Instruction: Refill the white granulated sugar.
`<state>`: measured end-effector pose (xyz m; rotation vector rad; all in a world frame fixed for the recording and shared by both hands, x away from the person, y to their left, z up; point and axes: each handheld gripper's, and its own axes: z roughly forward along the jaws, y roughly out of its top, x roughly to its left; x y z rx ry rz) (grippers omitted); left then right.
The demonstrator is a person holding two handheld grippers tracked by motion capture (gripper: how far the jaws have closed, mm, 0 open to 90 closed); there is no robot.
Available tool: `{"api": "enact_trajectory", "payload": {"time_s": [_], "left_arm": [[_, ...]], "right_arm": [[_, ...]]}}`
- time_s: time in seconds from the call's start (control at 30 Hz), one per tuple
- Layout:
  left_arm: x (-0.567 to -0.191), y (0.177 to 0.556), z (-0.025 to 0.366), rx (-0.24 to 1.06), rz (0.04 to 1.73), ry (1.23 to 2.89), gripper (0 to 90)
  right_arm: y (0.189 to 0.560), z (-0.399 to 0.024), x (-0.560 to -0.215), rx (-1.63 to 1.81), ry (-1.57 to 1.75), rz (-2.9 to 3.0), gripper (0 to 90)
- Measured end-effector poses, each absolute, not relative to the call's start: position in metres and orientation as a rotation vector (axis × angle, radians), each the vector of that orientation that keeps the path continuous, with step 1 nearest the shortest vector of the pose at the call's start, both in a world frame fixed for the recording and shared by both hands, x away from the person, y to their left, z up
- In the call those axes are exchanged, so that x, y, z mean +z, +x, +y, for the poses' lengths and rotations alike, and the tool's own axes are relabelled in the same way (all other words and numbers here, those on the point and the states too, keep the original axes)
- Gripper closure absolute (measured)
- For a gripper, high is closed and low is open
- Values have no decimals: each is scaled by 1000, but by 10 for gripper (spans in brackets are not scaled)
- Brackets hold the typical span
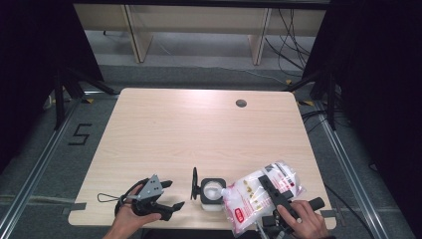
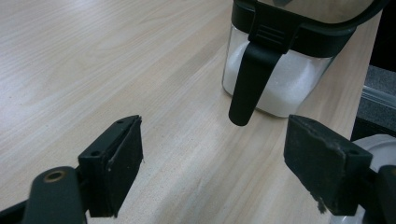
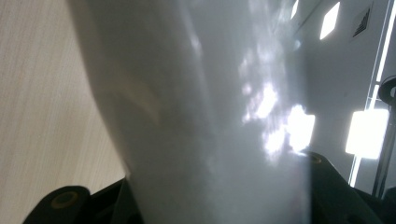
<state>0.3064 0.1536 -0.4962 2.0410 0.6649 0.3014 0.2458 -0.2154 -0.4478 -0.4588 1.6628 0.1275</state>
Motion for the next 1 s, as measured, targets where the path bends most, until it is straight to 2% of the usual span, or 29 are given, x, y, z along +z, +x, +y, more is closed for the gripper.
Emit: {"api": "enact_trajectory", "payload": {"time_s": [1.0], "left_arm": [[-497,307,154,301,658,2043,193]], "right_arm": [[244,-215,-448,114,-452,1663,619]]}}
